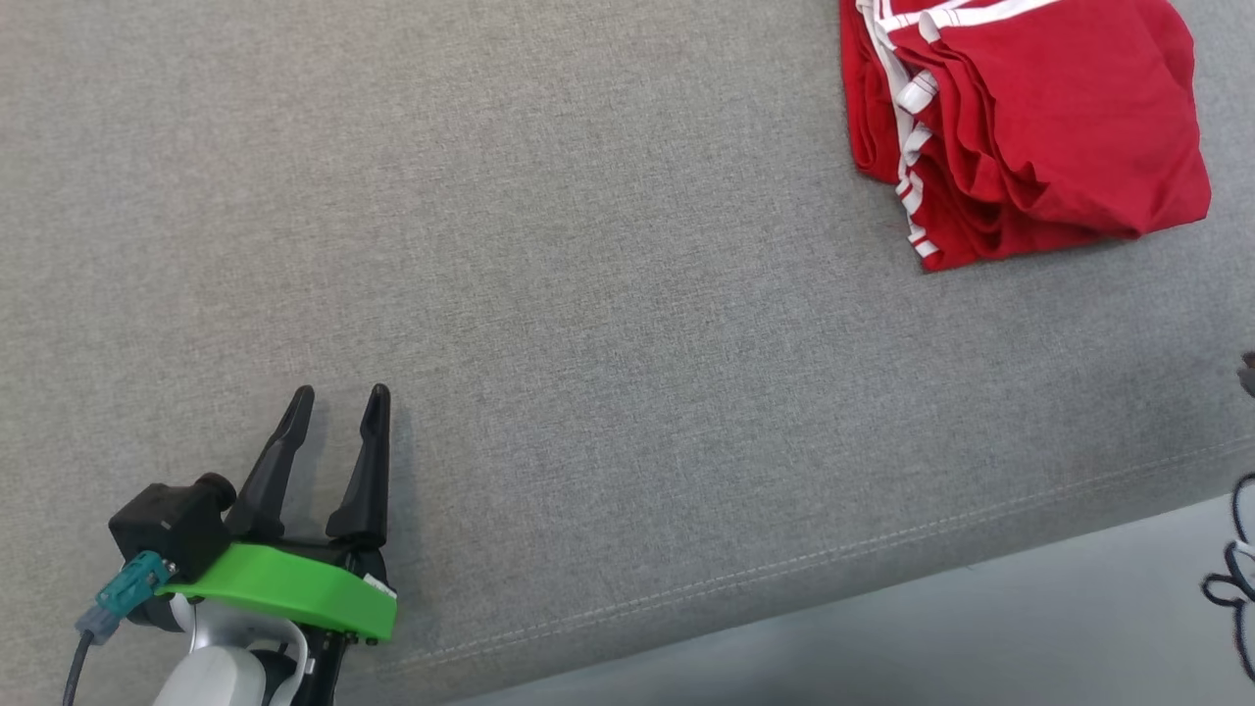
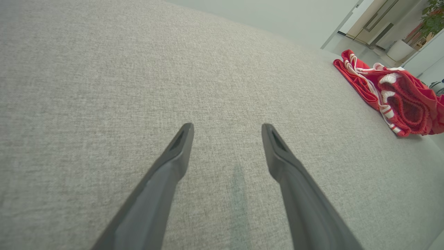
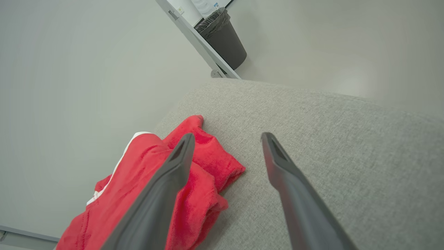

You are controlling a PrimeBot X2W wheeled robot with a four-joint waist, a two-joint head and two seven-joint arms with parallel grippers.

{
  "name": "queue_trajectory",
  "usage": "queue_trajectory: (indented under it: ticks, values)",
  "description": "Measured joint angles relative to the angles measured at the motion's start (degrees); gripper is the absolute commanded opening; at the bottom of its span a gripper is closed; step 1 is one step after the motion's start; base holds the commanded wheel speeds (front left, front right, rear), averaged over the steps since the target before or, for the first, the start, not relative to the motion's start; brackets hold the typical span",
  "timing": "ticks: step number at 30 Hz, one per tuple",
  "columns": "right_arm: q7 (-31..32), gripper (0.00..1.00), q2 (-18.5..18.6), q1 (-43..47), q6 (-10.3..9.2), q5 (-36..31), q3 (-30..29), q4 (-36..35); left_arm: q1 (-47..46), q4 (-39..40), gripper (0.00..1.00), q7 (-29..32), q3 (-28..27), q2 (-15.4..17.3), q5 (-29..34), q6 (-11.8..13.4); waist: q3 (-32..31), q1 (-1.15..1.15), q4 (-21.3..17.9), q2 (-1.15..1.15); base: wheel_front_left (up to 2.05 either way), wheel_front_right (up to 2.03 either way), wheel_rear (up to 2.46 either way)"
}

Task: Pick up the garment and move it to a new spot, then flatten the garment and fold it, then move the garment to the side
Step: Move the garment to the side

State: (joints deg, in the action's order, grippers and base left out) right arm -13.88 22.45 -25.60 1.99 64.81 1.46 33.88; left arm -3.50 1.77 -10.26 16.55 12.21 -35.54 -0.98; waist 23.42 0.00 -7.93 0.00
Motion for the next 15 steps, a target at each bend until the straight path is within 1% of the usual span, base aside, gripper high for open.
queue_trajectory:
  ticks: [3,7,11,15]
  values:
    - [-1.1,1.00,3.5,3.0,-0.13,-6.2,1.1,-1.2,0.0,-1.5,1.00,-0.8,-0.1,-0.5,0.0,0.0,-1.6,0.00,0.8,0.00,0.00,0.00,0.00]
    - [-1.2,1.00,5.5,5.6,-1.32,-12.9,2.2,-3.8,0.0,-3.5,1.00,-1.5,-0.4,-0.8,0.0,0.0,-4.0,0.00,2.0,0.00,0.00,0.00,0.00]
    - [-1.2,1.00,6.4,8.5,-3.45,-18.5,2.7,-7.6,0.3,-5.3,1.00,-2.0,-0.4,-0.8,0.0,-0.1,-6.8,0.00,3.3,0.00,0.00,0.00,0.00]
    - [-1.1,1.00,6.0,10.7,-5.27,-25.5,2.3,-14.3,1.5,-7.0,1.00,-2.5,-0.3,-0.9,0.0,-0.3,-9.8,0.00,4.7,0.00,0.00,0.00,0.00]
